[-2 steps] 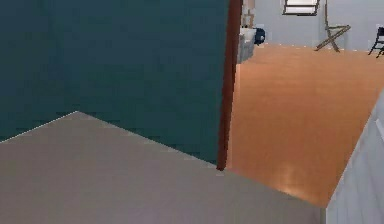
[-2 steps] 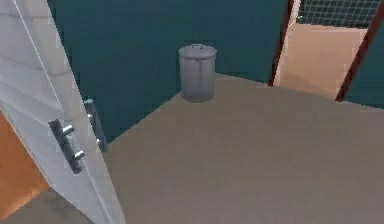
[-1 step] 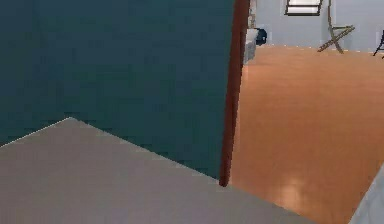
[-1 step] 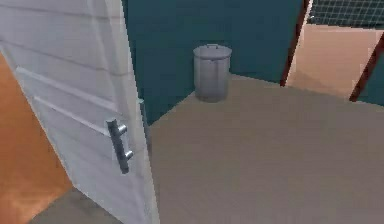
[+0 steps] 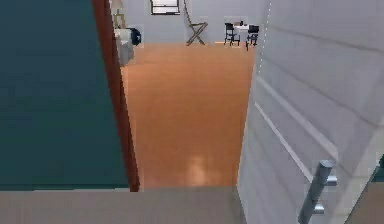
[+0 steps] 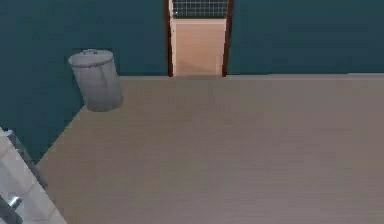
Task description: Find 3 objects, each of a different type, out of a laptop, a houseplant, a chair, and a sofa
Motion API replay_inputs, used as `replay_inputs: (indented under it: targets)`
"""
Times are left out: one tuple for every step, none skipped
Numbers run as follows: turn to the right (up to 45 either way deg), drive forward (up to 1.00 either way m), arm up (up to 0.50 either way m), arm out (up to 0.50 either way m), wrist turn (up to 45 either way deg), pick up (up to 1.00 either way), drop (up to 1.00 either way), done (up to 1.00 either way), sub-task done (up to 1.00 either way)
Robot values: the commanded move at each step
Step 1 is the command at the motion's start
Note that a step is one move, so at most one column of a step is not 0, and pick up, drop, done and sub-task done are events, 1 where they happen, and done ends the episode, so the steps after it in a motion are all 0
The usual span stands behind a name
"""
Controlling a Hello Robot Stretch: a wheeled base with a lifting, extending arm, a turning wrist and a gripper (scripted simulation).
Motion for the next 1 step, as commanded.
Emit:
replay_inputs:
  targets:
    - [0.0,1.0,0.0,0.0,0.0,0.0,0.0,0.0,0.0]
